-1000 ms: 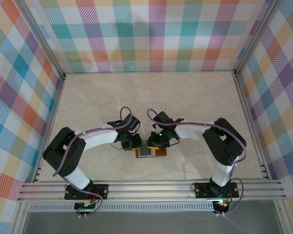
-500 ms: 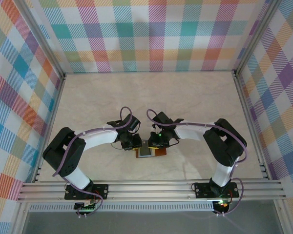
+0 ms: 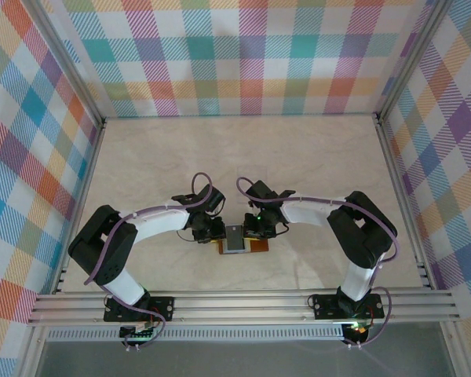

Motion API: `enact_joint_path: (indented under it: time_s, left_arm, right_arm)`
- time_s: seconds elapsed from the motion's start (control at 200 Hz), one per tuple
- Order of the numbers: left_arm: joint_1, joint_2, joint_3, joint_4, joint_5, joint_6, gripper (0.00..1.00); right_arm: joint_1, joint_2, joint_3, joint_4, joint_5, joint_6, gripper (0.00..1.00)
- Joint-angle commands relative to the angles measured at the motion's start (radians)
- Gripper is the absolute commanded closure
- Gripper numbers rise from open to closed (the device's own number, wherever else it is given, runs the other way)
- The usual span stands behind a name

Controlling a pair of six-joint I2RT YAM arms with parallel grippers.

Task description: Take the credit cards out of the card holder

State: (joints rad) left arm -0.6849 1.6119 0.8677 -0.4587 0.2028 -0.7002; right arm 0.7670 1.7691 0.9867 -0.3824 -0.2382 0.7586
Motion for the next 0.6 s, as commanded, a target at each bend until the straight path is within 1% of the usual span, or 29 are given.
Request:
enact_joint_path:
  time_s: [0.0, 0.15, 0.215, 0.345, 0.495, 0.595]
  left_arm:
    - [-0.005, -0.024, -0.006, -0.05, -0.022, 0.01, 0.76]
    - [-0.004, -0.005, -0.013, -0.041, -0.017, 0.01, 0.76]
    - [-0.004, -0.004, -0.018, -0.038, -0.017, 0.01, 0.76]
    - [-0.005, -0.016, -0.018, -0.04, -0.022, 0.006, 0.78]
    - [-0.005, -0.07, -0.012, -0.039, -0.026, -0.01, 0.79]
    - [-0.005, -0.099, -0.019, -0.004, 0.004, -0.03, 0.8]
  right_arm:
    - [-0.002, -0.021, -0.019, -0.049, 0.031, -0.007, 0.86]
    - [-0.003, -0.056, -0.035, -0.011, 0.004, -0.003, 0.78]
    - [-0.003, -0.073, -0.039, -0.001, 0.003, -0.004, 0.77]
    - [-0.005, -0.086, -0.038, 0.026, -0.035, -0.01, 0.75]
    - [-0.005, -0.09, -0.04, 0.047, -0.059, -0.004, 0.74]
    - [-0.009, -0.088, -0.044, 0.054, -0.065, -0.004, 0.75]
